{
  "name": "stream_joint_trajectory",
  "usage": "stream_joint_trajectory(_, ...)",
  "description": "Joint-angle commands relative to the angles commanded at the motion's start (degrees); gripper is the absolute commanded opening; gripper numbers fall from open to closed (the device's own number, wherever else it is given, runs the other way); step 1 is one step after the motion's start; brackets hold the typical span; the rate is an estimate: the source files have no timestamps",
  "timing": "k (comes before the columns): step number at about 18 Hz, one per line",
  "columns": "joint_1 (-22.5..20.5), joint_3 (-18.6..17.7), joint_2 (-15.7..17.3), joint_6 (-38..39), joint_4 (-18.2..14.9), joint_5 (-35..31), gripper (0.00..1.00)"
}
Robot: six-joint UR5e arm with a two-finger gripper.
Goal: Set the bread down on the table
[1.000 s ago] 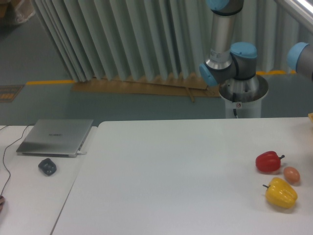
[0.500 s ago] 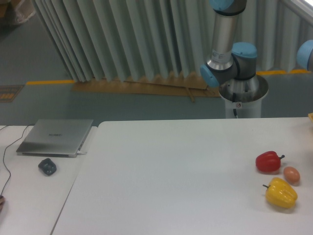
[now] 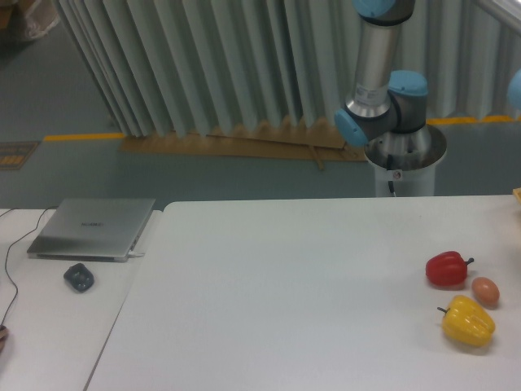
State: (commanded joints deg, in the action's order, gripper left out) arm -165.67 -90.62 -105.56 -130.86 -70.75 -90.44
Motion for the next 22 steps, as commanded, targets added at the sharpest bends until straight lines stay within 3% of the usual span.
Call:
stream_joint_trajectory(4, -1.7, 0.5, -0.3, -5.5, -0.1, -0.1, 1.0)
stream_joint_trajectory(17, -5.2, 0.7, -2.2, -11.9, 0.2, -0.3, 1.0)
stream_joint_trajectory(22, -6.0, 0.7, -3.4, -14.1, 2.5, -0.1, 1.0)
